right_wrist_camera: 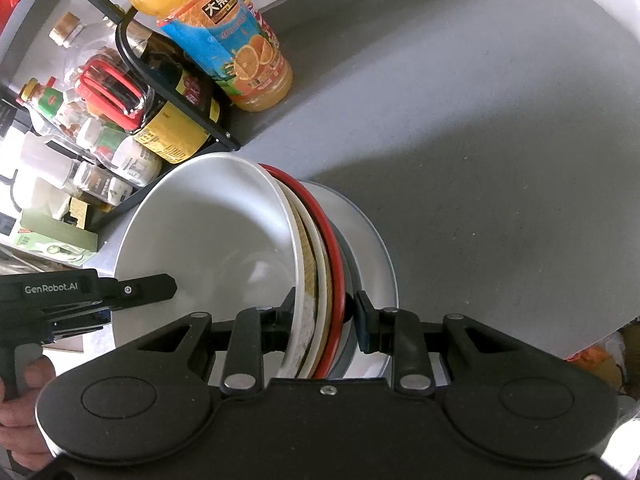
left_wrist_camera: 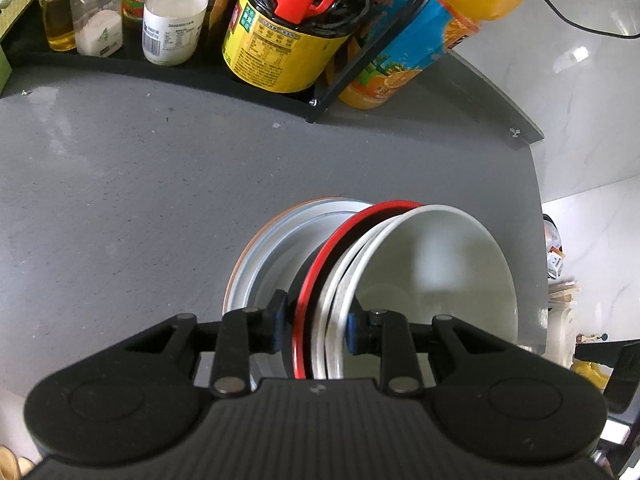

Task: Organize plates and bowls
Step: 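Lift the red bowl stack and lower it onto the plate stack, then open both grippers to release the bowls on the plates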

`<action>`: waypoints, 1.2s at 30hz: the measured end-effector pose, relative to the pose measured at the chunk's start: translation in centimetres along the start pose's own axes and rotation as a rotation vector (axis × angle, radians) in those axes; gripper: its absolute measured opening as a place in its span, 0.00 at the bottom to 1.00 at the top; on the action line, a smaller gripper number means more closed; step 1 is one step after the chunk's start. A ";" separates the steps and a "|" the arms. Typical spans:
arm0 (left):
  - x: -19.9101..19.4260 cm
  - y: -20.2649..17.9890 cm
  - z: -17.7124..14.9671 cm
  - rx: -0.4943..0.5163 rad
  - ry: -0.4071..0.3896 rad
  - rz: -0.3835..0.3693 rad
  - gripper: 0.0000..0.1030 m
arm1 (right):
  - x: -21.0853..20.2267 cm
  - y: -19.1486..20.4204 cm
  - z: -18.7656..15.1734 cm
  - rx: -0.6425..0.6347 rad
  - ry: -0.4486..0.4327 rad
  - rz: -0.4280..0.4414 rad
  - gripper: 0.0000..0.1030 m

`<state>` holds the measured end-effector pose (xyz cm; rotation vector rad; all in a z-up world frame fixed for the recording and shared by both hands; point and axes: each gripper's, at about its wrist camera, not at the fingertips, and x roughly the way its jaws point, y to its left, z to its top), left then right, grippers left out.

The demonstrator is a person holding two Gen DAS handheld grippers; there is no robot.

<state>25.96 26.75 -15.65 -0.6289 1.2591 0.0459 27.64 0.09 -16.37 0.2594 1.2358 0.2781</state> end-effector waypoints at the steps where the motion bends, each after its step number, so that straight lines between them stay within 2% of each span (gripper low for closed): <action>1: 0.0 0.0 0.0 0.002 0.000 -0.003 0.26 | 0.0 0.0 -0.1 0.001 -0.003 0.001 0.29; 4: -0.1 0.1 -0.1 0.018 -0.004 -0.017 0.28 | -0.4 0.2 -0.3 0.007 -0.023 0.002 0.33; 5: -0.1 0.0 -0.2 0.023 -0.001 -0.014 0.32 | -0.5 0.3 -0.3 0.008 -0.033 -0.002 0.35; 8: -0.2 -0.1 -0.2 0.025 -0.002 -0.029 0.47 | -1.3 1.0 -0.6 -0.004 -0.074 -0.025 0.48; 11: -0.4 -0.7 -0.4 0.078 -0.014 -0.022 0.64 | -2.0 1.4 -0.9 -0.014 -0.102 -0.041 0.49; 14: -0.7 -1.0 -0.7 0.114 -0.034 -0.007 0.74 | -2.9 1.7 -1.3 -0.034 -0.139 -0.064 0.53; 18: -1.5 -1.3 -1.3 0.135 -0.056 0.003 0.79 | -4.4 1.7 -1.9 -0.048 -0.186 -0.056 0.57; 22: -2.8 -1.6 -2.3 0.147 -0.116 0.013 0.82 | -5.7 1.4 -2.6 -0.066 -0.231 -0.043 0.76; 25: -3.6 -2.3 -3.2 0.177 -0.146 0.032 0.82 | -6.8 0.9 -3.3 -0.081 -0.274 -0.057 0.79; 29: -4.8 -3.6 -4.9 0.213 -0.187 0.053 0.85 | -8.6 -0.2 -4.4 -0.093 -0.319 -0.052 0.88; 32: -5.7 -5.0 -6.6 0.244 -0.219 0.105 0.88 | -10.0 -1.2 -5.6 -0.099 -0.344 -0.059 0.94; 36: -7.1 -6.6 -9.3 0.263 -0.255 0.122 0.90 | -12.2 -2.7 -7.5 -0.119 -0.385 -0.048 0.98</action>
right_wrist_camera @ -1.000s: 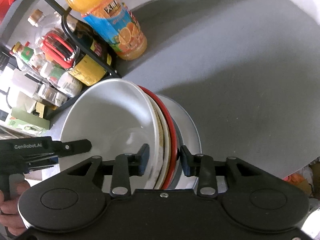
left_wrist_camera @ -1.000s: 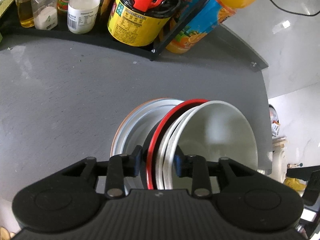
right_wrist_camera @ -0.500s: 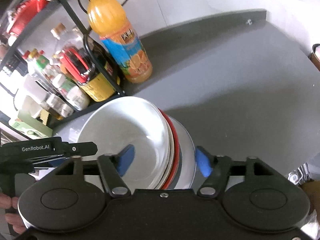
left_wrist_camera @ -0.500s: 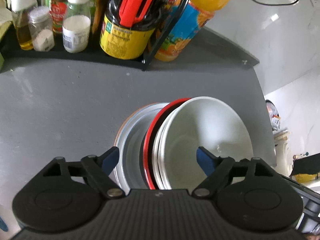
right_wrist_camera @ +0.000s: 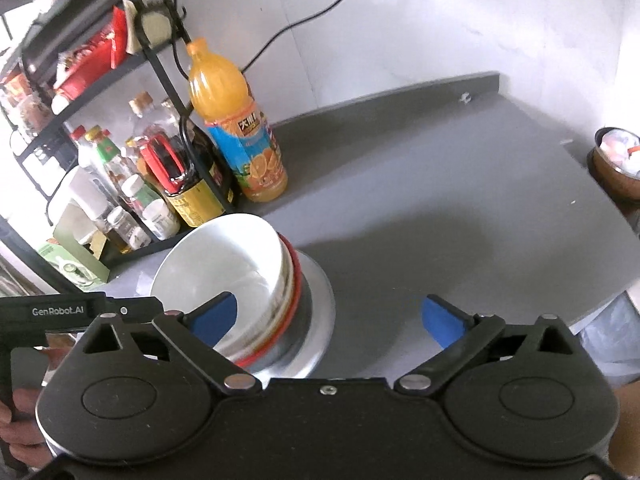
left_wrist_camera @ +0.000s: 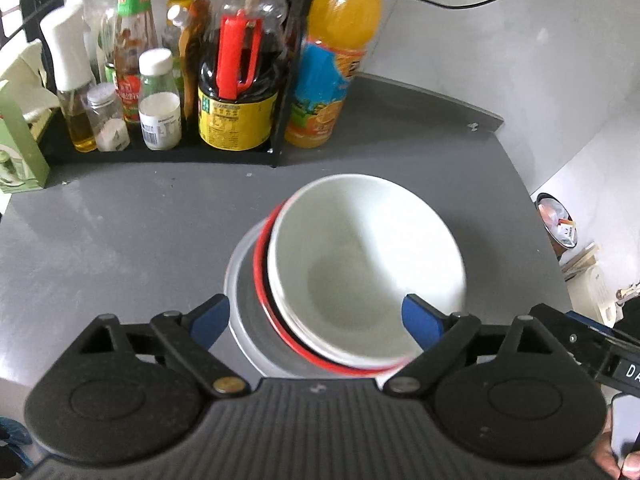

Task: Organize plates and bowls

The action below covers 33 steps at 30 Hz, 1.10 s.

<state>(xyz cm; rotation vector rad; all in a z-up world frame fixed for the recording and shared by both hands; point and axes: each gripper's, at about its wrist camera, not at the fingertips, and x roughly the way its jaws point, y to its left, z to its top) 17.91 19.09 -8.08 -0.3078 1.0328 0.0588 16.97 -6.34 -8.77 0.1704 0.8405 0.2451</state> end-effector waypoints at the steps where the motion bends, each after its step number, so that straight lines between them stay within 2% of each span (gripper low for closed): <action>1: -0.6 -0.5 -0.5 0.003 -0.008 0.008 0.90 | -0.6 -0.3 -0.2 -0.002 -0.005 0.002 1.00; 10: -5.7 -3.8 -5.6 0.028 -0.055 0.037 0.91 | -5.9 -2.2 -3.2 -0.034 -0.052 0.049 1.00; 15: -8.2 -4.7 -7.6 0.031 -0.080 0.044 0.98 | -8.3 -2.6 -4.3 -0.025 -0.077 0.061 1.00; 20: -9.9 -4.7 -9.2 0.042 -0.105 0.033 0.99 | -10.5 -2.1 -5.5 -0.044 -0.125 0.050 1.00; 25: -11.3 -4.3 -10.7 0.070 -0.132 -0.023 0.99 | -12.0 -1.1 -6.9 -0.027 -0.167 0.025 1.00; 33: -13.0 -1.6 -12.3 0.134 -0.152 -0.065 0.99 | -13.7 1.8 -10.1 0.022 -0.229 -0.030 1.00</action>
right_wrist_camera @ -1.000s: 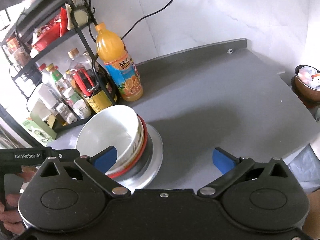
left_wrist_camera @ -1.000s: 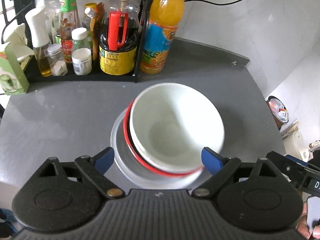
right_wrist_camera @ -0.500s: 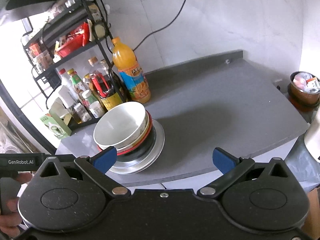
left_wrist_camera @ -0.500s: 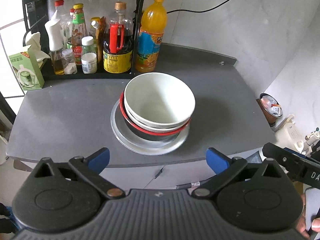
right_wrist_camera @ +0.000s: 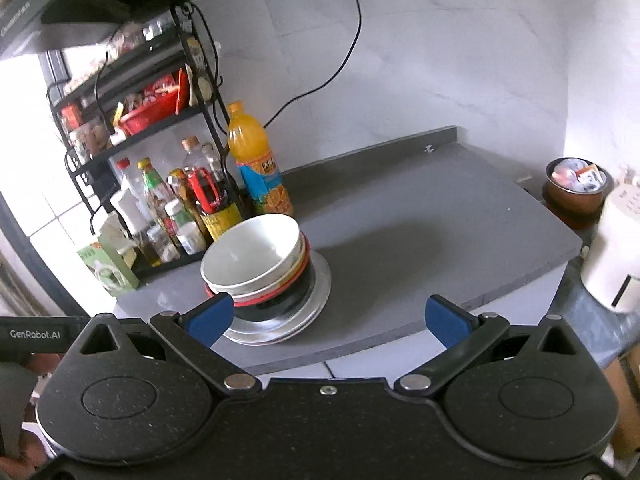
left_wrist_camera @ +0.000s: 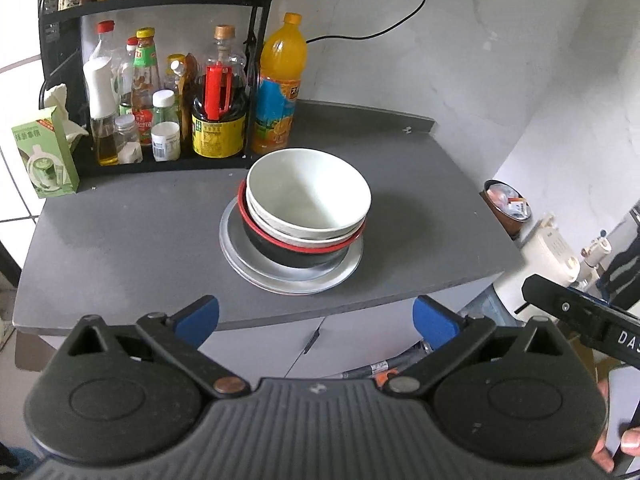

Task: Organize plates and bowls

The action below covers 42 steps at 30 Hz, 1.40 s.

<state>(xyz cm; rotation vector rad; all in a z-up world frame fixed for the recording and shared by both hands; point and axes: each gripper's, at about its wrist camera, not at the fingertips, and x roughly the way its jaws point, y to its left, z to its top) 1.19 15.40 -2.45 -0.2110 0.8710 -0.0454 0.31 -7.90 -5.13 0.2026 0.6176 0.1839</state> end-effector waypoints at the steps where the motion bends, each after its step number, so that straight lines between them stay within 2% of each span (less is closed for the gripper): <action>1: -0.2 0.4 -0.2 0.008 -0.002 -0.002 0.99 | -0.3 0.3 -0.4 0.004 -0.006 -0.009 1.00; 7: -1.5 2.0 -1.6 0.050 -0.006 -0.023 0.99 | -1.7 2.3 -2.7 0.016 -0.008 -0.075 1.00; 19: -3.8 4.4 -4.2 0.088 -0.034 -0.039 0.99 | -3.6 5.1 -6.7 -0.005 0.019 -0.141 1.00; 32: -4.7 5.4 -5.8 0.157 -0.059 -0.040 0.99 | -4.7 6.5 -8.3 -0.035 0.045 -0.134 1.00; 42: -4.7 5.9 -6.6 0.170 -0.056 -0.041 0.99 | -4.8 6.7 -8.6 -0.040 0.053 -0.146 1.00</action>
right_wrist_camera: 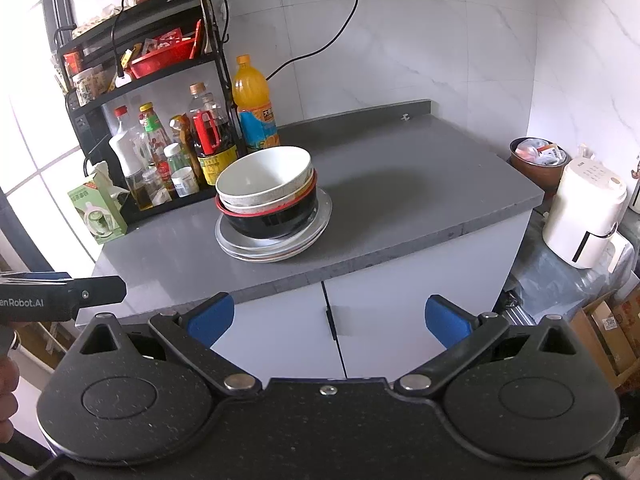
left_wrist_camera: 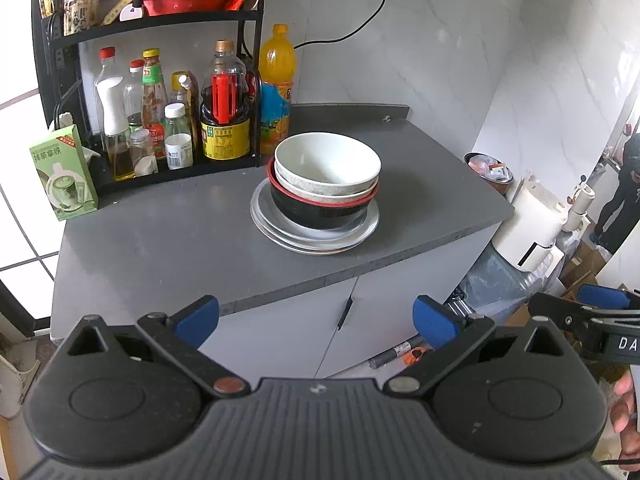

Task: Organize plates and bowls

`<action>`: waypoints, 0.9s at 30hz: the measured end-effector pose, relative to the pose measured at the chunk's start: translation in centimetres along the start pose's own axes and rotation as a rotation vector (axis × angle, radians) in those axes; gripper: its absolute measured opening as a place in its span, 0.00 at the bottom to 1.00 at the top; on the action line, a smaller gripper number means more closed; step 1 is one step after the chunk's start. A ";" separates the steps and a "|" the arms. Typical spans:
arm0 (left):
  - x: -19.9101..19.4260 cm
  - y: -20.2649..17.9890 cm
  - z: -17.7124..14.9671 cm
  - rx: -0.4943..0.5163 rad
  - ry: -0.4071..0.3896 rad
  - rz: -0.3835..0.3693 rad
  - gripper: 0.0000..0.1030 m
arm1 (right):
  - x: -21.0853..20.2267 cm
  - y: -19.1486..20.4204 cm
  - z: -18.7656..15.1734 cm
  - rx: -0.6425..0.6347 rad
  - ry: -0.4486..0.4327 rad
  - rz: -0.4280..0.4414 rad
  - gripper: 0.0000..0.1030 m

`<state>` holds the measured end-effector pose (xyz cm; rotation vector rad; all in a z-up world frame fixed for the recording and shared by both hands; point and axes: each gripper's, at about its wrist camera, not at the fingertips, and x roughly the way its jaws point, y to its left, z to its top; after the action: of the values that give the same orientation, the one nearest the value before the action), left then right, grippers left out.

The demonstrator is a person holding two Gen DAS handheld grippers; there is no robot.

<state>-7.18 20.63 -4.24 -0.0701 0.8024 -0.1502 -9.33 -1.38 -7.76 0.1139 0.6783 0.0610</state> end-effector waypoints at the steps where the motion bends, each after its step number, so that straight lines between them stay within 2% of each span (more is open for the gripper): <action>1: 0.0 0.0 0.0 0.000 -0.002 0.000 0.99 | 0.0 0.0 0.0 -0.001 0.001 -0.001 1.00; 27: 0.9 0.0 0.9 0.006 0.005 -0.004 0.99 | 0.8 0.0 0.9 0.013 0.003 0.018 1.00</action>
<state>-5.92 20.53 -4.29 -0.0662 0.8064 -0.1569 -8.13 -1.38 -7.57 0.1330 0.6804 0.0744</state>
